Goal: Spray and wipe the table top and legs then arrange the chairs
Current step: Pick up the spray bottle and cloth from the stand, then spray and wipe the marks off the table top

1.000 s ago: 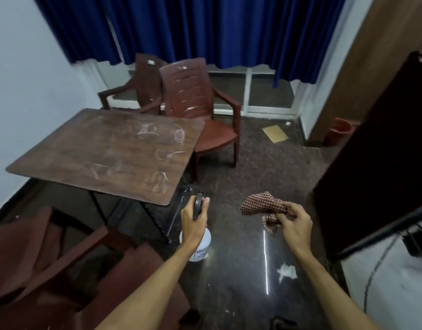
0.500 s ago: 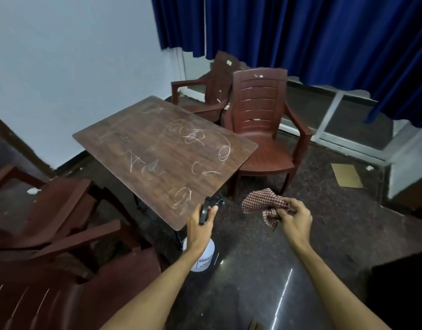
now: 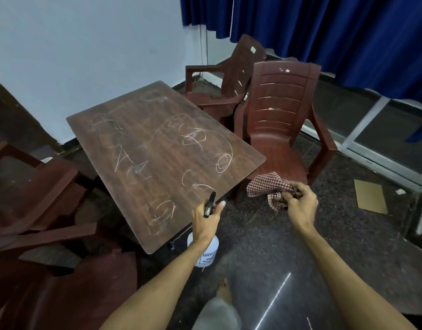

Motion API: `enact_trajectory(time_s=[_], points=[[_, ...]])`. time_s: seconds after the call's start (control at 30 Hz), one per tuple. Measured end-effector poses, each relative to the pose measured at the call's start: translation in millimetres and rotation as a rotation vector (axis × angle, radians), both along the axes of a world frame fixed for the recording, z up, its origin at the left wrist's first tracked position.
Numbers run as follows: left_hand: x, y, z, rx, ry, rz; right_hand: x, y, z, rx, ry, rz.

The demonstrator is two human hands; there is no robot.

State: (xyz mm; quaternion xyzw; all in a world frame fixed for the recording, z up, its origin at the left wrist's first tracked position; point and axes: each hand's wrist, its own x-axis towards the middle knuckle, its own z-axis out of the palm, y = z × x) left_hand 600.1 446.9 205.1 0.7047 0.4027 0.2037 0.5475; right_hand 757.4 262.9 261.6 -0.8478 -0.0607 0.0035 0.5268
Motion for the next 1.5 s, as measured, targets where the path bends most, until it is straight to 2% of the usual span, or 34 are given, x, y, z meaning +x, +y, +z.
enact_trajectory(time_s=[0.23, 0.47, 0.6, 0.7, 0.73, 0.83, 0.97, 1.03, 1.2, 1.23, 1.27, 1.37, 1.4, 1.43, 1.5], points=[[58, 22, -2, 0.040, 0.067, 0.043, 66, 37, -15, -0.030, 0.044, 0.039], [80, 34, -4, 0.019, 0.096, 0.074, 133, 93, -37, -0.062, 0.016, 0.090], [77, 43, 3, 0.014, 0.105, 0.124, 164, 130, -66, -0.168, 0.035, 0.130], [70, 56, 5, -0.003, 0.093, 0.156, 161, 155, -97, -0.295, 0.062, 0.301], [67, 61, 5, 0.006, 0.094, 0.158, 151, 161, -109, -0.369, 0.016, 0.403], [63, 76, 8, 0.006, 0.116, 0.168, 135, 175, -132, -0.602, -0.291, 0.645], [63, 98, 14, 0.020, 0.090, 0.148, 159, 207, -151, -0.640, -0.229, 0.608], [63, 110, 17, 0.026, 0.072, 0.147, 145, 226, -163, -0.658, -0.251, 0.641], [62, 148, 10, 0.053, 0.062, 0.092, 66, 239, -177, -0.766, -0.548, 1.098], [61, 156, 8, 0.043, 0.061, 0.067, 79, 238, -177, -0.764, -0.561, 1.083], [59, 164, 6, 0.030, 0.055, 0.040, 92, 238, -173, -0.777, -0.519, 0.982], [51, 189, 8, 0.011, 0.022, -0.017, 117, 244, -154, -0.799, -0.276, 0.547], [47, 197, 10, 0.009, 0.011, -0.021, 106, 252, -149, -0.776, -0.264, 0.486], [43, 203, 12, 0.014, 0.013, -0.025, 86, 260, -146, -0.752, -0.312, 0.502], [31, 214, 13, 0.024, 0.018, -0.038, 21, 272, -146, -0.735, -0.464, 0.712]])
